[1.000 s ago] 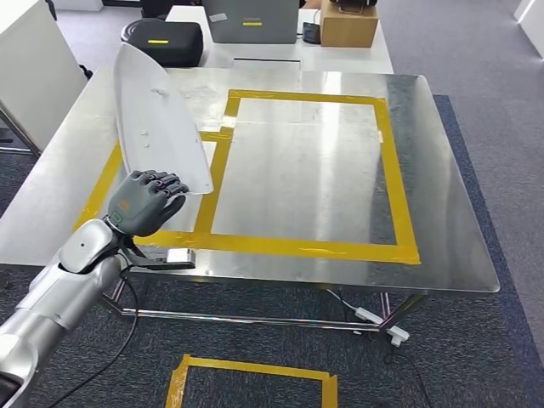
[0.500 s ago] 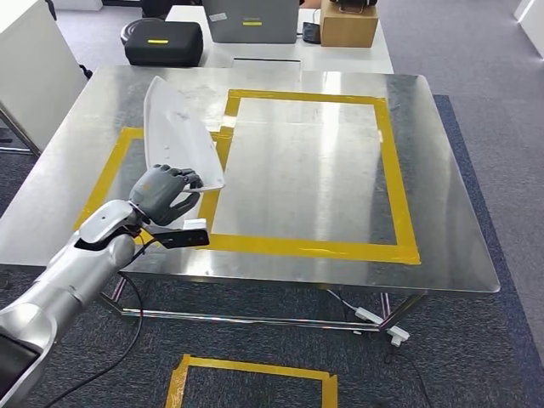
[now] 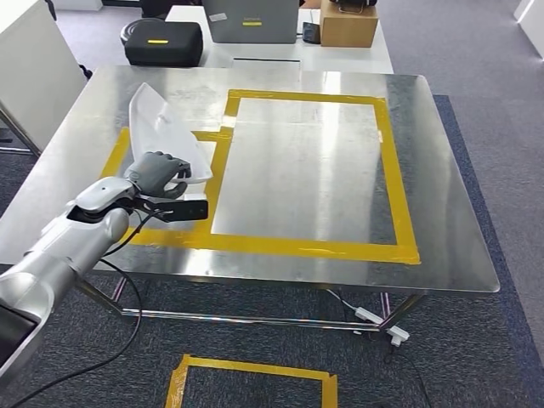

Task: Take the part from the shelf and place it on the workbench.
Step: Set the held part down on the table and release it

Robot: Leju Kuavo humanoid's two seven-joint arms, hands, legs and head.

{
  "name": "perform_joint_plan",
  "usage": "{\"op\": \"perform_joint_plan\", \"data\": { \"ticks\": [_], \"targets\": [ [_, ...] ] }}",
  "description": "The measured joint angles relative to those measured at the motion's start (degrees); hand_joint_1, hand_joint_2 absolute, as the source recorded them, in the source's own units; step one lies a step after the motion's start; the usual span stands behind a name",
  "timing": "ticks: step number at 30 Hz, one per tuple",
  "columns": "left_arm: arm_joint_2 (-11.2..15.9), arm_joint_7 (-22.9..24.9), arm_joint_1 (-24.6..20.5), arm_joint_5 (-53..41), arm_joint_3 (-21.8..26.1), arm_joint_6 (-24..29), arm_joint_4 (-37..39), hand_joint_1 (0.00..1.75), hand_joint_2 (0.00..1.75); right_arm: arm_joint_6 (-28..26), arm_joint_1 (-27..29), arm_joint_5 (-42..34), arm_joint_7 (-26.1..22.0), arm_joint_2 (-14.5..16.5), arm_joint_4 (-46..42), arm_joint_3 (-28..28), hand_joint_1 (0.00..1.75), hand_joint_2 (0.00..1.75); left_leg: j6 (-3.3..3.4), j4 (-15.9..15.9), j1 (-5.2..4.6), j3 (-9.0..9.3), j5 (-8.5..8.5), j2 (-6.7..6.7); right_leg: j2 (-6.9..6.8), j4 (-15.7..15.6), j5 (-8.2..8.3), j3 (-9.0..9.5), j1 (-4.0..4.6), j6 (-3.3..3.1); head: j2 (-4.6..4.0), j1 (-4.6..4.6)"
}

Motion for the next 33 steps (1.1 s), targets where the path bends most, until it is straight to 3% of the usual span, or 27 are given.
{"op": "perform_joint_plan", "data": {
  "ticks": [7,16,20,24,33],
  "targets": [
    [-0.4,5.1,-3.5,-2.3,-2.8,-6.8,4.7,1.75,1.75,-0.1,0.0,-0.3,-0.1,0.0,0.0,0.0,0.0,0.0,0.0,0.0,0.0,0.0,0.0,0.0,0.0,0.0,0.0,0.0,0.0,0.0,0.0,0.0],
    [-0.6,5.5,-5.1,-1.5,-4.2,-8.6,8.1,1.75,1.75,-0.2,0.1,-0.3,-0.2,0.0,0.0,-0.1,0.0,0.0,0.0,0.0,0.0,0.0,0.0,0.0,0.0,0.0,0.0,0.01,0.0,0.0,0.0,0.0],
    [-0.6,5.5,-5.3,-1.4,-4.5,-8.7,8.8,0.0,1.75,-0.2,0.1,-0.3,-0.2,0.0,0.0,-0.1,0.0,0.0,0.0,0.0,0.0,0.0,0.0,0.0,-0.01,0.0,0.0,0.01,0.0,0.0,0.0,0.0],
    [-0.6,4.4,-5.4,0.0,-4.5,-8.4,9.2,0.0,0.0,-0.3,0.1,-0.4,-0.2,0.0,0.0,-0.1,0.0,0.0,0.0,0.0,0.0,0.0,0.0,0.0,-0.01,0.0,0.0,0.02,0.0,0.0,0.0,0.01],
    [-0.7,1.0,-2.6,5.6,-0.8,4.1,8.5,0.0,0.0,-0.2,0.1,0.1,-0.2,0.0,0.0,-0.1,0.0,0.0,0.0,0.0,0.0,0.0,0.0,0.0,-0.02,0.0,0.0,0.03,0.0,0.0,0.0,0.01]
  ]
}}
